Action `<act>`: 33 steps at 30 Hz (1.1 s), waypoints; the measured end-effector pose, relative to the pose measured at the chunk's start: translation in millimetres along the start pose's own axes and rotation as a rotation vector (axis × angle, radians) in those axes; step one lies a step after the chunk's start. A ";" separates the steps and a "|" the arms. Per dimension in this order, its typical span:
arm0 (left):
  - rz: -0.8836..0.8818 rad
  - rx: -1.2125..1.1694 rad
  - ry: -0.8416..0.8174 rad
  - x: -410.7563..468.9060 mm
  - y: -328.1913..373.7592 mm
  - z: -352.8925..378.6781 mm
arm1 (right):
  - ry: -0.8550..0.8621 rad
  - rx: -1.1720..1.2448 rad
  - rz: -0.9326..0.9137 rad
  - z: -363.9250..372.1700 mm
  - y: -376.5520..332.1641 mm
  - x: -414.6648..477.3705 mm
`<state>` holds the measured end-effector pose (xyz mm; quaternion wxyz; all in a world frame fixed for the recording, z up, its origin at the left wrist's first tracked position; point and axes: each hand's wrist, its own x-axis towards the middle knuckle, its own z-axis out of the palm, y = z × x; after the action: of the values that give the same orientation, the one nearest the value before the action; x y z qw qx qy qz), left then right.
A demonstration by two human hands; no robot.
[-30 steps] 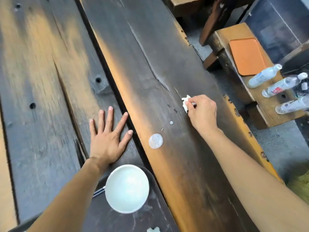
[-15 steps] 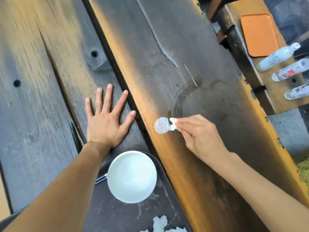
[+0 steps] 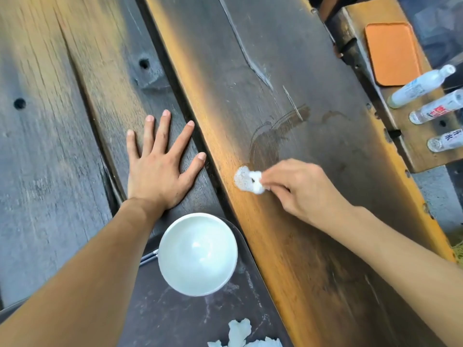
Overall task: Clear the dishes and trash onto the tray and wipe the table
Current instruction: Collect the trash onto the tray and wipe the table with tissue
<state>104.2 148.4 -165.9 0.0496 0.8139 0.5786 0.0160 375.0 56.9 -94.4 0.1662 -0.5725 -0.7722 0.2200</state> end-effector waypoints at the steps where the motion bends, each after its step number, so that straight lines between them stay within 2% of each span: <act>1: -0.002 -0.003 0.000 0.1 0.3 -0.4 | -0.042 0.015 -0.014 -2.4 0.5 -9.7; 3: -0.007 -0.008 0.005 -0.7 0.5 -0.9 | -0.063 0.071 0.069 -9.4 5.8 -17.2; 6: -0.008 -0.005 0.008 -0.6 1.5 -1.2 | 0.168 0.155 0.301 -19.2 21.6 8.9; 8: -0.010 -0.017 0.009 -0.8 1.1 -2.2 | 0.255 0.155 0.335 -18.0 26.2 41.8; 12: -0.003 -0.022 0.016 -0.5 1.3 -2.0 | 0.110 0.027 0.207 3.7 9.2 67.6; 17: -0.009 -0.026 0.016 -0.2 1.0 -2.0 | -0.166 -0.008 -0.106 -5.8 -1.9 14.3; 20: -0.007 -0.026 0.014 -0.3 1.2 -2.5 | -0.348 0.013 -0.190 -16.6 3.0 -13.0; 22: -0.009 -0.030 0.012 -0.8 1.0 -3.2 | -0.329 0.072 -0.137 -24.5 9.4 -10.8; 25: -0.007 -0.034 0.011 0.7 1.0 -3.8 | -0.011 0.118 0.062 -27.8 20.2 24.3; 27: -0.012 -0.031 0.016 -0.4 0.4 -3.2 | 0.082 0.075 0.146 -18.9 19.5 54.9; 30: -0.006 -0.031 0.022 -0.5 0.9 -2.0 | 0.009 0.017 0.112 0.6 4.6 71.5; 33: -0.007 -0.034 0.023 -0.5 0.7 -1.4 | -0.194 0.055 -0.074 0.5 -15.0 48.5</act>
<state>104.6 147.8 -164.4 0.0567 0.8106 0.5818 0.0350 348.6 99.5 -86.7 0.1143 -0.5151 -0.7988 0.2889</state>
